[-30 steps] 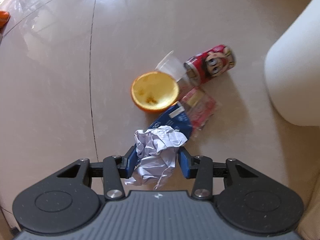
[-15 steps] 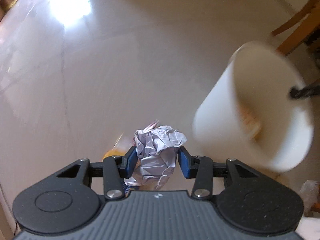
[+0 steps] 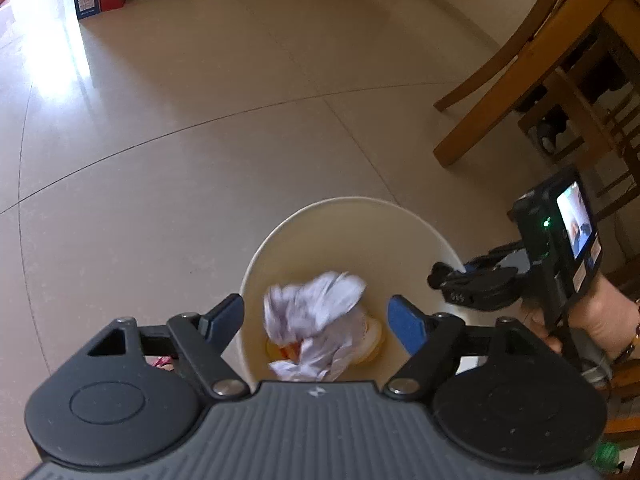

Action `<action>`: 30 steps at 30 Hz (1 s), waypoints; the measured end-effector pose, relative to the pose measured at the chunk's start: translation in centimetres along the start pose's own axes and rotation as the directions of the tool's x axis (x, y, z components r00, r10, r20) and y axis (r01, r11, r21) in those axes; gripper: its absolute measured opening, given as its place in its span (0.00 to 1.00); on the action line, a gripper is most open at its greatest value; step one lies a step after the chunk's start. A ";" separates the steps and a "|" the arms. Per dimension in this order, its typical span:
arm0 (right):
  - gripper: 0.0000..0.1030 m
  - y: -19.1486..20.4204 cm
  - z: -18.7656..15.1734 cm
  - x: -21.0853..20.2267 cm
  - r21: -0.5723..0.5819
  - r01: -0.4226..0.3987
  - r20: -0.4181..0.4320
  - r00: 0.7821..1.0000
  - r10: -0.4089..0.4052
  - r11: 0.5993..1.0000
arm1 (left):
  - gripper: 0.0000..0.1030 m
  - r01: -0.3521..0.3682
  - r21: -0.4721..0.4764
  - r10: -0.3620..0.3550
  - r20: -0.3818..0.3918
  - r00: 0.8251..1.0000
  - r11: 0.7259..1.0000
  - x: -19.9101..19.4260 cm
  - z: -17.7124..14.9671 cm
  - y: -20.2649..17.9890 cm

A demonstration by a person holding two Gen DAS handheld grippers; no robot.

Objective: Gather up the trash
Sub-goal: 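Carry the crumpled paper over the bin and open the left gripper, then move the left gripper to the blue yogurt pouch and grasp it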

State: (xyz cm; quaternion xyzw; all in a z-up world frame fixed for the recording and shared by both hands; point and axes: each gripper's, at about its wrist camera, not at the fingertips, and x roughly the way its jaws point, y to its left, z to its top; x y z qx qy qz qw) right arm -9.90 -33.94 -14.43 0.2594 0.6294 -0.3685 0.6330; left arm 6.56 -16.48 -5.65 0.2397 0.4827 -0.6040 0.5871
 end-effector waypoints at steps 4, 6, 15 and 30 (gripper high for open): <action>0.15 -0.1 0.0 -0.1 0.002 -0.006 0.001 1.000 0.006 1.000 | 0.78 -0.040 -0.016 0.040 -0.019 0.999 0.999 0.8 -0.6 0.7; 0.15 -0.2 0.0 -0.1 0.002 -0.007 0.000 1.000 0.007 1.000 | 0.78 -0.054 -0.036 0.053 -0.022 0.998 0.998 0.6 -0.9 1.2; 0.15 -0.3 -0.2 0.0 0.004 -0.004 0.004 1.000 0.004 1.000 | 0.88 -0.218 -0.170 0.217 -0.020 0.976 0.961 -1.0 -5.3 7.9; 0.15 0.6 -0.4 0.1 -0.004 0.027 0.016 1.000 -0.027 1.000 | 0.89 -0.361 -0.137 0.341 -0.150 0.928 0.923 5.2 -17.9 15.8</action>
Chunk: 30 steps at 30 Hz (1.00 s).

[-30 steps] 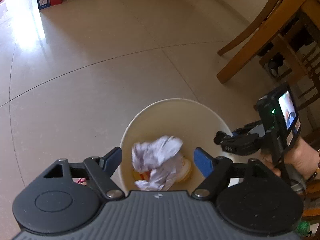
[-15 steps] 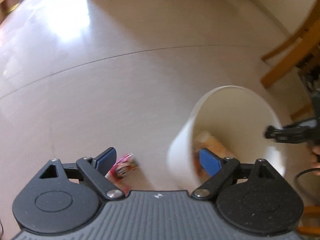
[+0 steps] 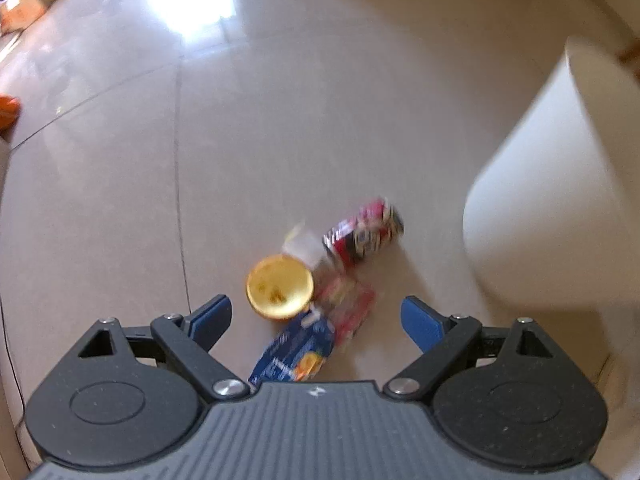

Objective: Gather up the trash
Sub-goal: 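Move the left gripper to the blue yogurt pouch and grasp it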

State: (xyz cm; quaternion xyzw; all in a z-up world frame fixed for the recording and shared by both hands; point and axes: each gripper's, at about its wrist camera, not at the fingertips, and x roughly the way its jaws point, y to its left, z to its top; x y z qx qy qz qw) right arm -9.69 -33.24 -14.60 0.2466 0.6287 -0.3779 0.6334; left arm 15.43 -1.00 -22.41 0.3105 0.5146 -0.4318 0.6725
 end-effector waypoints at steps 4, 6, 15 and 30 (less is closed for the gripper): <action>0.15 0.3 0.0 0.0 0.004 0.010 0.002 1.000 -0.010 1.000 | 0.89 -0.008 0.183 0.013 -0.026 1.000 0.983 3.4 -2.6 -1.2; 0.15 0.4 -0.1 0.0 0.005 0.014 0.005 1.000 -0.014 1.000 | 0.89 -0.012 0.248 0.025 -0.049 0.998 0.969 5.3 -3.7 -1.4; 0.15 0.5 -0.2 -0.1 0.012 0.019 0.005 1.000 -0.019 1.000 | 0.84 -0.032 0.384 0.077 -0.103 0.992 0.923 12.6 -6.8 -0.8; 0.15 0.3 0.1 0.0 0.021 0.015 0.000 1.000 -0.015 1.000 | 0.59 0.050 0.406 0.008 -0.139 0.990 0.913 15.7 -6.6 -0.2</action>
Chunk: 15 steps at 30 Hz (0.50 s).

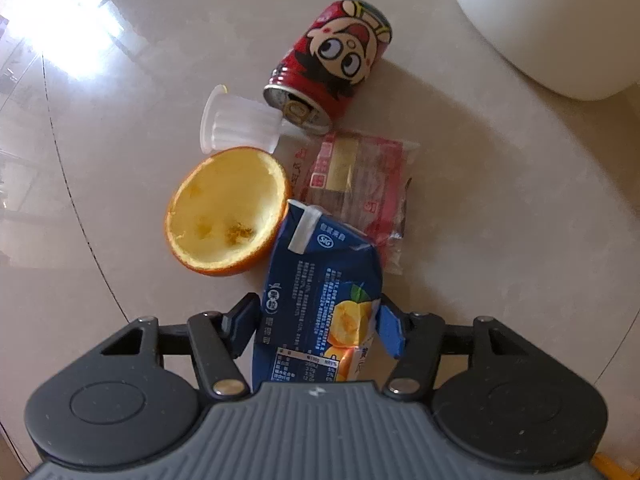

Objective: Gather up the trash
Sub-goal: 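Move the left gripper to the blue yogurt pouch and grasp it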

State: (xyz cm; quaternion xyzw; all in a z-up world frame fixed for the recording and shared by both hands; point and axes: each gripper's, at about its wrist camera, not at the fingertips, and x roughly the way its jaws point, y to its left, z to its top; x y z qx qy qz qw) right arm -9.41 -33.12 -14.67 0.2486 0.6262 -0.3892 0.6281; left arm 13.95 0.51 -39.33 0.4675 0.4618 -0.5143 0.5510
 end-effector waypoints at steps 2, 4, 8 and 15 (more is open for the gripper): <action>0.15 0.0 0.0 0.0 -0.001 0.000 0.001 1.000 0.000 1.000 | 0.59 -0.006 0.007 0.006 0.009 1.000 1.000 -0.6 -0.2 -0.1; 0.15 0.0 0.0 0.0 -0.001 0.000 0.000 1.000 0.000 1.000 | 0.59 -0.013 0.014 0.013 0.008 1.000 1.000 -1.3 -0.1 -0.1; 0.15 -0.1 0.0 0.0 0.009 -0.002 -0.004 1.000 0.002 1.000 | 0.58 -0.006 0.005 0.006 0.008 1.000 1.000 -2.8 0.0 -0.2; 0.15 -0.3 0.0 0.1 0.001 -0.007 -0.013 1.000 0.007 1.000 | 0.25 0.025 -0.031 -0.025 0.019 1.000 0.999 -5.5 0.9 0.5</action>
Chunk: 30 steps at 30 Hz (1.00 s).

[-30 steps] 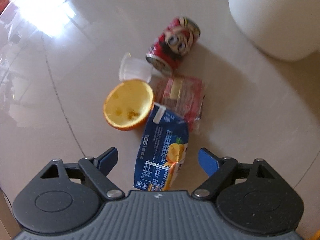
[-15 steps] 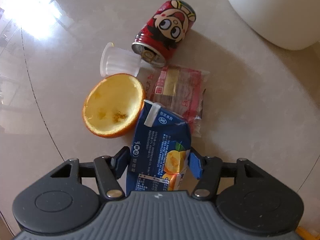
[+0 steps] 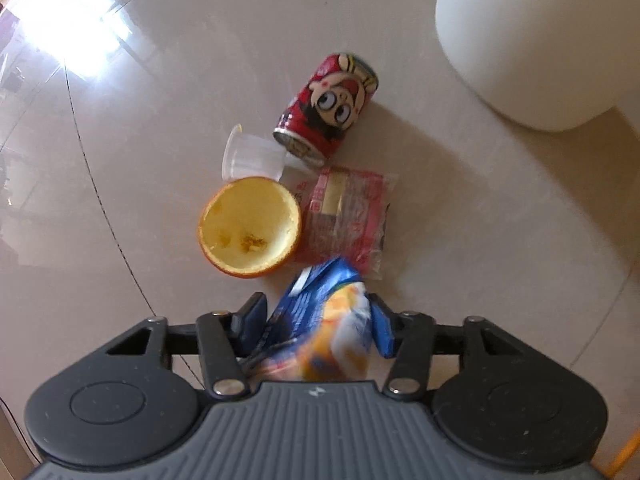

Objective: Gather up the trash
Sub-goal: 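Move the left gripper to the blue yogurt pouch and grasp it, then lift the yogurt pouch, carry it over the bin, open the left gripper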

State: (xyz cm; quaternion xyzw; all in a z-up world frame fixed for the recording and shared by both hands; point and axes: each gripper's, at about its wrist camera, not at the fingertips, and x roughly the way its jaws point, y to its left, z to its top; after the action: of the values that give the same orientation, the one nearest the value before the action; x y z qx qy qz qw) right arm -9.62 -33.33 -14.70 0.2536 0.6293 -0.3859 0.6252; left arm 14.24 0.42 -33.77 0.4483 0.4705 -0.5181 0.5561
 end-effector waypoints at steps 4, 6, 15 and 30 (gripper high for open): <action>0.15 -0.3 0.3 0.2 0.015 -0.010 -0.004 1.000 0.010 1.000 | 0.20 0.003 -0.022 -0.004 -0.013 1.000 1.000 -0.7 0.5 0.2; 0.15 -0.4 0.4 0.2 0.019 -0.014 -0.005 1.000 0.014 1.000 | 0.20 -0.002 -0.023 0.001 -0.015 1.000 1.000 -1.1 0.7 0.4; 0.15 -0.9 0.0 0.4 0.003 -0.025 -0.002 1.000 0.025 1.000 | 0.70 -0.032 -0.098 0.029 -0.033 0.999 0.995 -0.3 -0.7 1.4; 0.15 0.2 0.2 0.8 -0.023 0.010 -0.008 1.000 -0.010 1.000 | 0.66 -0.106 0.053 0.113 -0.161 0.981 0.993 5.1 -7.2 -1.1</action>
State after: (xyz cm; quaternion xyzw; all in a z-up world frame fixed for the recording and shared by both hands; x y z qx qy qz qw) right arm -9.41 -33.45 -15.56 0.2450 0.6374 -0.3806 0.6235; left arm 12.83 6.69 -39.90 0.5267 0.4775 -0.4585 0.5333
